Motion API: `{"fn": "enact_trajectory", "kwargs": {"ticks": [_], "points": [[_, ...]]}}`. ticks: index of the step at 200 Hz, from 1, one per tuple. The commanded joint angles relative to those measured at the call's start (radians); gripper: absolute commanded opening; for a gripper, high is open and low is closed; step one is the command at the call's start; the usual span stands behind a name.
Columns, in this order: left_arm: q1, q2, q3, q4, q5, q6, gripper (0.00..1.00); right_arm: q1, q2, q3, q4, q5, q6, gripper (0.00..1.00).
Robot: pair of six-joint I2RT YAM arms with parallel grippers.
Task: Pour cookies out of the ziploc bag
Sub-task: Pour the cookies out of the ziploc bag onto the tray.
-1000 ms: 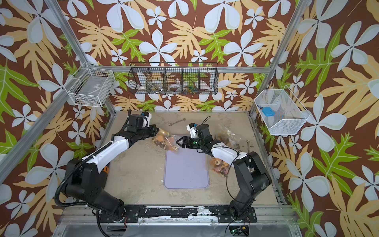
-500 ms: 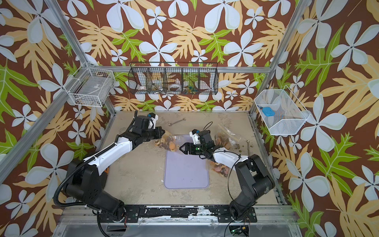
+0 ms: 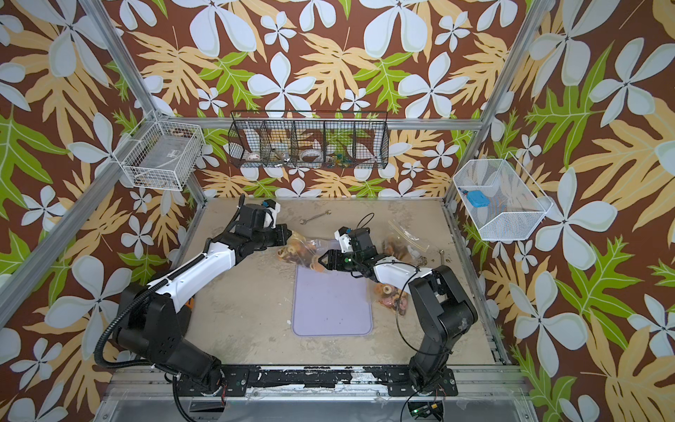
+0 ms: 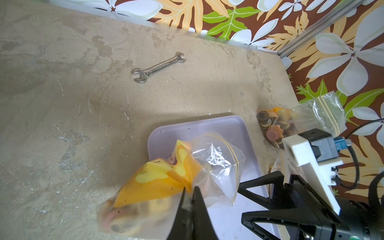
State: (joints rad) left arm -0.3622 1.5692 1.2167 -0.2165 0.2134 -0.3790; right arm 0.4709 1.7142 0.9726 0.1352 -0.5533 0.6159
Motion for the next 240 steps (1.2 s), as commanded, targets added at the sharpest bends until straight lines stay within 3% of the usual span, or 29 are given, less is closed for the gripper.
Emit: {"fn": "enact_trajectory", "kwargs": {"ticks": [1,39,90,138,240], "points": [[0.005,-0.011,0.038,0.004,0.003,0.016,0.0,0.0,-0.011,0.01,-0.018,0.017,-0.028,0.66],[-0.01,0.001,-0.03,0.06,0.024,-0.021,0.0,0.0,0.033,0.019,-0.013,0.003,-0.023,0.59],[-0.01,0.006,-0.123,0.106,0.043,-0.032,0.0,0.0,-0.037,0.011,-0.028,0.029,-0.056,0.61],[-0.016,-0.027,-0.112,0.097,0.084,-0.063,0.0,0.015,-0.078,0.031,-0.037,0.035,-0.085,0.72],[-0.038,-0.051,-0.181,0.097,0.077,-0.105,0.0,0.153,-0.052,0.036,0.014,0.151,-0.142,0.8]]}}
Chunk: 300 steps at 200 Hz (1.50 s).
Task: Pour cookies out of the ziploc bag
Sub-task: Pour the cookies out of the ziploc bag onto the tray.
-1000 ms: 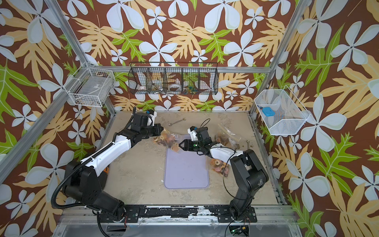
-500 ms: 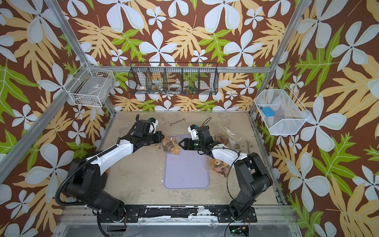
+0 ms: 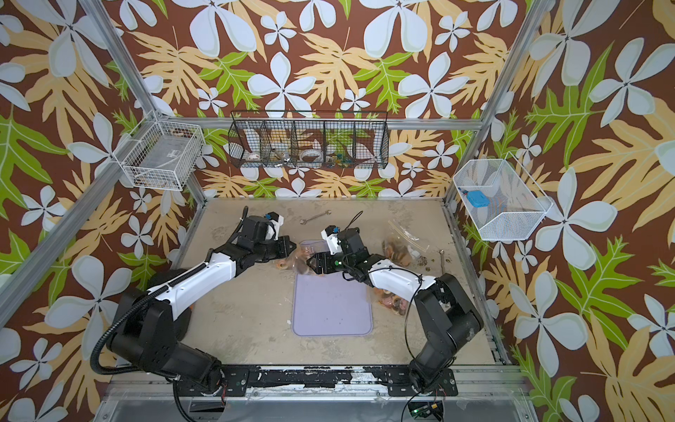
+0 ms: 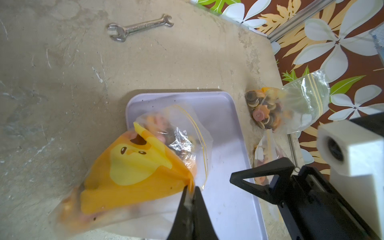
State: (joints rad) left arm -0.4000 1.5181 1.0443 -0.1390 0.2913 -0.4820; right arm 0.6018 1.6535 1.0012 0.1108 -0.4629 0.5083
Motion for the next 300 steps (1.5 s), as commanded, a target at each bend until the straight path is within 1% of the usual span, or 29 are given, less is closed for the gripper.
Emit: {"fn": "enact_trajectory", "kwargs": {"ticks": [1,30,74,126,142,154,208,236,266,280,300], "points": [[0.0,0.0,-0.009,0.02,-0.001,-0.002,0.0,0.024,0.009,0.009,0.039,0.062,-0.034,0.8],[0.0,-0.003,-0.004,0.0,-0.002,0.009,0.0,0.069,0.04,0.027,0.08,0.12,-0.048,0.81],[0.0,-0.027,0.035,-0.052,0.005,0.023,0.0,0.138,0.049,0.015,0.21,0.222,-0.057,0.79],[-0.001,-0.033,0.038,-0.074,0.035,0.019,0.0,0.154,0.078,-0.007,0.343,0.311,-0.009,0.77],[0.0,-0.039,0.035,-0.076,0.043,0.016,0.0,0.155,0.091,-0.012,0.381,0.323,-0.001,0.77],[0.0,-0.045,0.037,-0.08,0.045,0.016,0.0,0.156,0.106,-0.006,0.407,0.308,-0.002,0.76],[0.0,-0.042,0.045,-0.097,0.063,0.02,0.0,0.173,0.141,0.008,0.462,0.312,0.011,0.75],[0.0,-0.047,0.031,-0.088,0.075,0.013,0.0,0.173,0.184,0.055,0.436,0.3,0.014,0.63],[0.0,-0.053,0.025,-0.084,0.074,0.013,0.0,0.173,0.211,0.077,0.426,0.279,0.019,0.41],[0.0,-0.054,0.023,-0.081,0.079,0.011,0.0,0.172,0.211,0.074,0.432,0.276,0.024,0.27],[0.0,-0.057,0.015,-0.081,0.082,0.01,0.0,0.169,0.208,0.07,0.432,0.279,0.038,0.14]]}}
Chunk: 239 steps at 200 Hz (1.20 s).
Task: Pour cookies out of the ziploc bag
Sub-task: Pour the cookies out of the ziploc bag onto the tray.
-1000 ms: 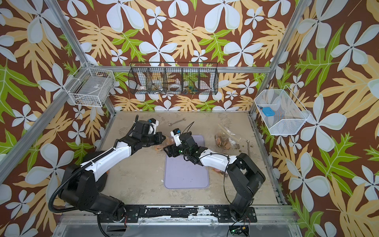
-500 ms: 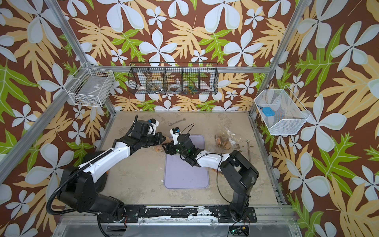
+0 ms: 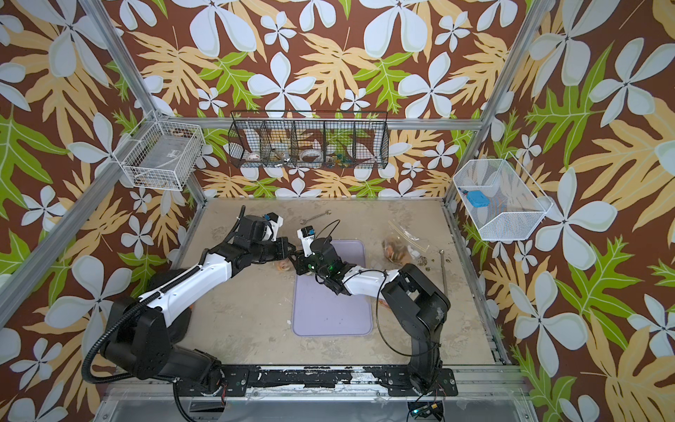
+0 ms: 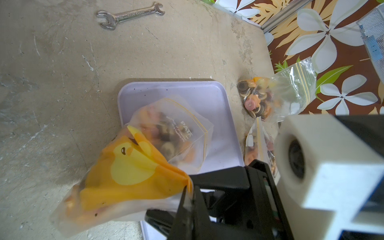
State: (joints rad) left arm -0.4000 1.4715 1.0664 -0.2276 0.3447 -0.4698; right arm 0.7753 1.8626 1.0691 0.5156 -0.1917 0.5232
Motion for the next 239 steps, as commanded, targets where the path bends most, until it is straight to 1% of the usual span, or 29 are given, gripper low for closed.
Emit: {"fn": "enact_trajectory", "kwargs": {"ticks": [1,37,56,74,79,84,91,95,107,112,116,129,145,188,207,223,239], "points": [[0.0,-0.012,-0.008,0.007,0.028,-0.002,0.0,-0.006,-0.002,0.002,0.028,0.008,0.024,0.13],[0.001,-0.04,-0.025,0.001,0.007,0.007,0.0,-0.035,-0.017,-0.03,0.052,-0.013,0.075,0.0],[0.007,-0.053,-0.037,-0.001,0.004,0.008,0.01,-0.05,-0.025,-0.048,0.066,-0.026,0.097,0.0],[0.012,-0.062,-0.048,0.002,0.006,0.01,0.06,-0.059,-0.031,-0.056,0.073,-0.042,0.113,0.0],[0.014,-0.065,-0.052,0.003,0.005,0.01,0.11,-0.062,-0.032,-0.059,0.077,-0.047,0.119,0.0],[0.016,-0.074,-0.057,0.004,0.001,0.01,0.18,-0.063,-0.035,-0.061,0.08,-0.052,0.125,0.0],[0.021,-0.088,-0.068,0.01,-0.009,0.01,0.32,-0.069,-0.036,-0.06,0.084,-0.062,0.134,0.0],[0.024,-0.1,-0.077,0.014,-0.016,0.01,0.38,-0.07,-0.038,-0.063,0.085,-0.067,0.14,0.0],[0.037,-0.148,-0.115,0.04,-0.052,-0.002,0.69,-0.073,-0.044,-0.066,0.092,-0.077,0.158,0.0],[0.047,-0.17,-0.135,0.055,-0.065,-0.009,0.78,-0.074,-0.048,-0.067,0.095,-0.081,0.163,0.0],[0.055,-0.185,-0.149,0.064,-0.078,-0.013,0.84,-0.076,-0.05,-0.067,0.095,-0.081,0.17,0.0],[0.089,-0.219,-0.188,0.075,-0.107,-0.03,0.96,-0.081,-0.057,-0.067,0.094,-0.092,0.184,0.0],[0.122,-0.234,-0.238,0.11,-0.083,-0.062,0.98,-0.083,-0.062,-0.061,0.087,-0.105,0.198,0.0],[0.124,-0.212,-0.312,0.218,-0.06,-0.134,0.98,-0.1,-0.07,-0.078,0.118,-0.14,0.275,0.0],[0.124,-0.187,-0.315,0.248,-0.04,-0.151,0.98,-0.11,-0.071,-0.088,0.142,-0.166,0.313,0.0],[0.123,-0.168,-0.319,0.278,-0.016,-0.167,0.97,-0.113,-0.075,-0.092,0.15,-0.178,0.332,0.0],[0.123,-0.152,-0.328,0.311,0.012,-0.19,0.94,-0.118,-0.075,-0.098,0.165,-0.189,0.358,0.0]]}}
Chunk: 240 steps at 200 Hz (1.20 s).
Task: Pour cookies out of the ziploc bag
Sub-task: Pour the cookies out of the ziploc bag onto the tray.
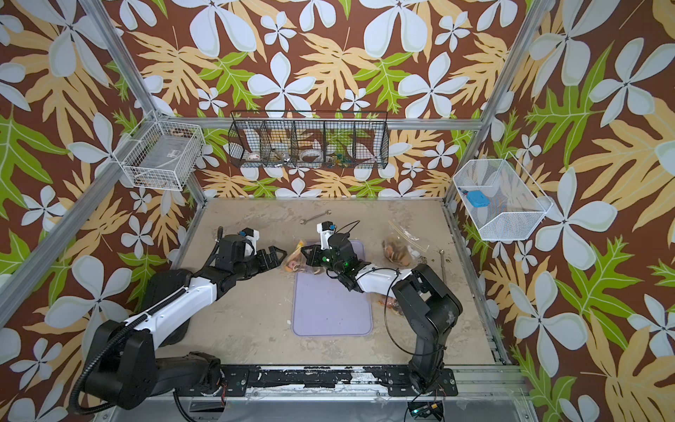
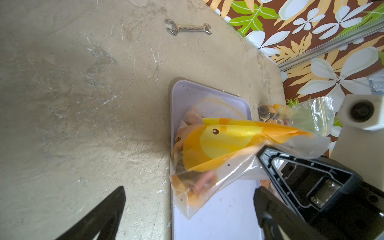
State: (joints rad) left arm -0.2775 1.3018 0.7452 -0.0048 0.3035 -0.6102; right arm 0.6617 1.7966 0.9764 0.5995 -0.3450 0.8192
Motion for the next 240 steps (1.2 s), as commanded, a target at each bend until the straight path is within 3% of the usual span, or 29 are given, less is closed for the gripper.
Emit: {"fn": "enact_trajectory", "kwargs": {"ticks": [1,47,67,125,199,240], "points": [[0.0,0.018,-0.008,0.09,0.054,-0.05,0.94,-0.005,-0.009,-0.006,0.083,-0.037,0.064,0.0],[0.0,0.045,-0.048,0.151,0.125,-0.109,0.77,-0.03,-0.002,-0.045,0.16,-0.072,0.154,0.0],[0.001,0.061,-0.061,0.165,0.147,-0.134,0.74,-0.04,0.006,-0.064,0.199,-0.087,0.19,0.0],[-0.027,0.101,-0.093,0.247,0.204,-0.262,0.99,-0.044,0.01,-0.073,0.209,-0.086,0.201,0.0],[-0.069,0.115,-0.079,0.436,0.264,-0.465,1.0,-0.053,0.007,-0.093,0.207,-0.083,0.203,0.0],[-0.088,0.141,0.021,0.444,0.319,-0.491,1.0,-0.062,0.003,-0.106,0.212,-0.083,0.208,0.0]]}}
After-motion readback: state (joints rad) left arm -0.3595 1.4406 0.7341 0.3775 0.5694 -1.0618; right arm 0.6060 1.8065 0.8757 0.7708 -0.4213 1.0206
